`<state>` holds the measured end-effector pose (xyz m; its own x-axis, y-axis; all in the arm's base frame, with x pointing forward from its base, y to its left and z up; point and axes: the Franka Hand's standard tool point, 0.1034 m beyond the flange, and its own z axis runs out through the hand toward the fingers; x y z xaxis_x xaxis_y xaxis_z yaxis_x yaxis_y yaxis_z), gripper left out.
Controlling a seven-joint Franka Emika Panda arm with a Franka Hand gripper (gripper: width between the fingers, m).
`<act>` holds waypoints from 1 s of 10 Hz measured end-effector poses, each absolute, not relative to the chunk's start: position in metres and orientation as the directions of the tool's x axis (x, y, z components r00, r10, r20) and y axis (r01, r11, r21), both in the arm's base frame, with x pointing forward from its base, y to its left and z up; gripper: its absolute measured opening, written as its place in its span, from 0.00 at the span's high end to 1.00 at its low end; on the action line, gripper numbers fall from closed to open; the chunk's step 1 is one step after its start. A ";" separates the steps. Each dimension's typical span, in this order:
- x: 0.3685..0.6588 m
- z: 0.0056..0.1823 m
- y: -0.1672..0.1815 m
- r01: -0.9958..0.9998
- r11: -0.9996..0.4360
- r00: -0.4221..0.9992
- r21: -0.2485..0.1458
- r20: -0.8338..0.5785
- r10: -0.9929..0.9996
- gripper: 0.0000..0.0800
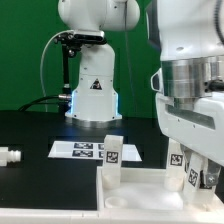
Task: Assemble square table
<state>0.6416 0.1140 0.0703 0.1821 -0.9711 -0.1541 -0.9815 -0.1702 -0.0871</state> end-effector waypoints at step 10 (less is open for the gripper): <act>0.649 0.076 0.111 -0.337 -0.933 0.936 -0.127 0.064 -0.347 0.19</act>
Offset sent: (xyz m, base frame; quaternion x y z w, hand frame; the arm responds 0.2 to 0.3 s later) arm 0.0041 0.0023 0.0169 0.0140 0.0098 -0.4859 0.8739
